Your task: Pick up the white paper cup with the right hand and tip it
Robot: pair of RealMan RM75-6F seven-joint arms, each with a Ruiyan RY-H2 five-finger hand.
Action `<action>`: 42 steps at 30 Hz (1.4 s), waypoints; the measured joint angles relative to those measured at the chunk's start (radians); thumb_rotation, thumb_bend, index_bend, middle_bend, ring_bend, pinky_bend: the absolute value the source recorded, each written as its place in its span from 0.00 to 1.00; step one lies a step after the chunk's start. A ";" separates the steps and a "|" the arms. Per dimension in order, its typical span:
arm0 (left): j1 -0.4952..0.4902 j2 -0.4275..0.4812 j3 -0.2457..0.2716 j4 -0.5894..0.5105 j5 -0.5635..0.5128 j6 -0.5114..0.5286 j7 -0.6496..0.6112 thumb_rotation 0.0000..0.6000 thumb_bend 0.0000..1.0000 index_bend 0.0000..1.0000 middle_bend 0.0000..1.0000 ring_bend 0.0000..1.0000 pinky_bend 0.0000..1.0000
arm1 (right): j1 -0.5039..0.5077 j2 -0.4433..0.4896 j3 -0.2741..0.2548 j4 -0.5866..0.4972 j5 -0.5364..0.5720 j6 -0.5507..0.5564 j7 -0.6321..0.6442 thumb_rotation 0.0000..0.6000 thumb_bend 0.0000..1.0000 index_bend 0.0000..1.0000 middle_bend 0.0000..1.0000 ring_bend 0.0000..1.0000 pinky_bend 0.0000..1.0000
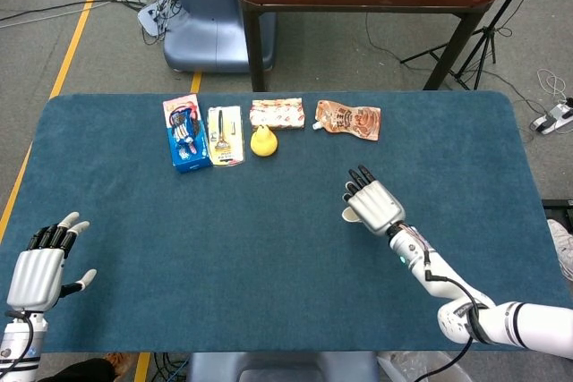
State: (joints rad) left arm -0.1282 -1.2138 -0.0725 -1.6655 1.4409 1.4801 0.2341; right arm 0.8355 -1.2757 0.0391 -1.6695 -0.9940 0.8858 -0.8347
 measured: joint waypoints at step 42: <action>-0.004 -0.010 0.006 0.003 0.001 -0.014 0.008 1.00 0.15 0.22 0.13 0.16 0.14 | -0.109 -0.021 0.021 0.113 -0.055 0.045 0.497 1.00 0.20 0.16 0.07 0.00 0.00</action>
State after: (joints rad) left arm -0.1321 -1.2242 -0.0661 -1.6623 1.4418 1.4659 0.2425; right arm 0.7261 -1.2970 0.0603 -1.5562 -1.0490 0.9312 -0.3375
